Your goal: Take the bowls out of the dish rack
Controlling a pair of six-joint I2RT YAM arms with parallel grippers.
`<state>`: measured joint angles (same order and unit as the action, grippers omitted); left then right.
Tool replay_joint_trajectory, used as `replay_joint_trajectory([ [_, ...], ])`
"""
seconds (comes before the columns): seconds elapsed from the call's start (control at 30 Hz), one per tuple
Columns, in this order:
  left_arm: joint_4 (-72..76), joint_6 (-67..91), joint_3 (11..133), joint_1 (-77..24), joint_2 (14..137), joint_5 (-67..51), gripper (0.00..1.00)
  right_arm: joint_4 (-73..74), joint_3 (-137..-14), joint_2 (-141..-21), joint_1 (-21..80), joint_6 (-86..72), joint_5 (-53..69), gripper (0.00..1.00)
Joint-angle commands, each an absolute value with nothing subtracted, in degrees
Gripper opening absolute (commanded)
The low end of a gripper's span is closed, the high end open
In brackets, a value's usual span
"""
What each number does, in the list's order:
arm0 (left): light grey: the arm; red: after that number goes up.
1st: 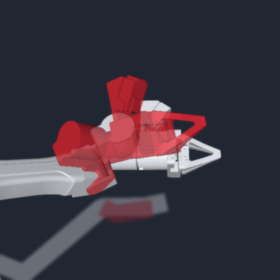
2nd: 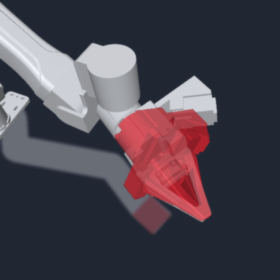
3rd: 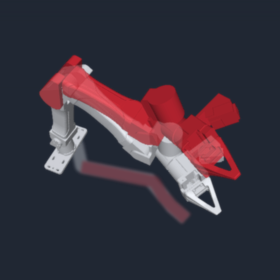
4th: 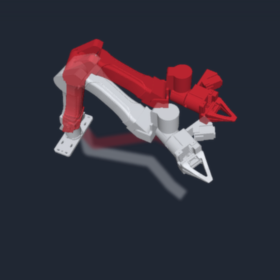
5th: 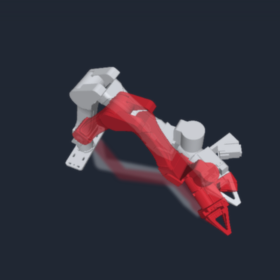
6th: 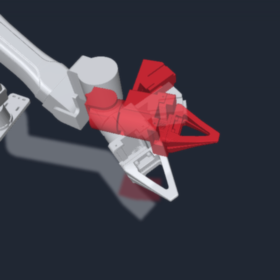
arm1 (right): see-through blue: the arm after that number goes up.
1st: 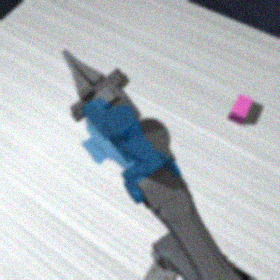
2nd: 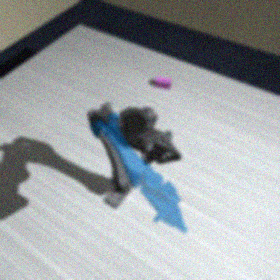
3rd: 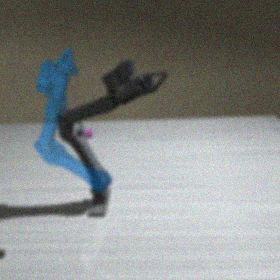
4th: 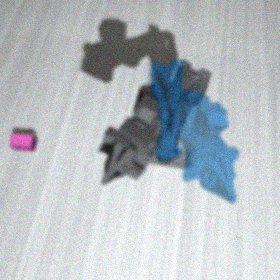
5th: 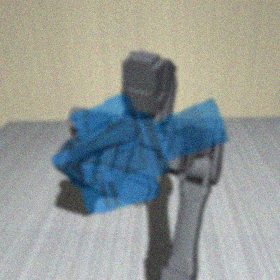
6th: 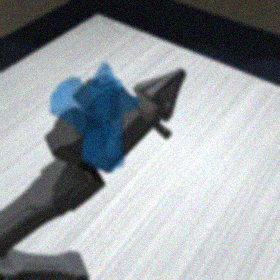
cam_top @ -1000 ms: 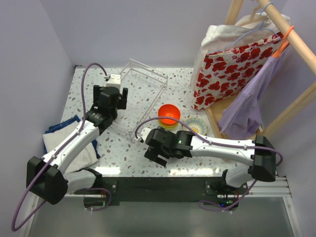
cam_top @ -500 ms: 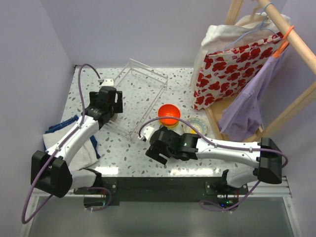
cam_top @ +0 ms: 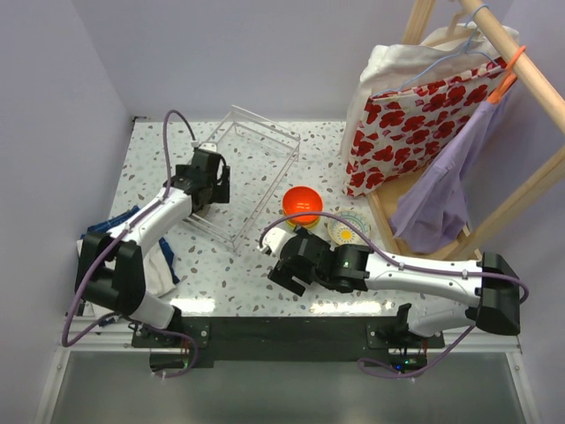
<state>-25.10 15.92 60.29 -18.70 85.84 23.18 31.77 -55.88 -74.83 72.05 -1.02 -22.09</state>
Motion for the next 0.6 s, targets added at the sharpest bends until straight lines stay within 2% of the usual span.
replay_joint_trajectory([
  [0.0, -25.9, 17.5, 64.9, -18.3, 89.8, 16.6, 1.0, 28.4, -54.5, -72.7, 72.2, -0.7, -25.8, 0.99],
  [0.57, -23.9, 16.5, 84.4, -18.4, 106.5, 2.9, 1.0, 26.5, -51.0, -70.0, 72.2, -1.6, -30.0, 0.99],
])
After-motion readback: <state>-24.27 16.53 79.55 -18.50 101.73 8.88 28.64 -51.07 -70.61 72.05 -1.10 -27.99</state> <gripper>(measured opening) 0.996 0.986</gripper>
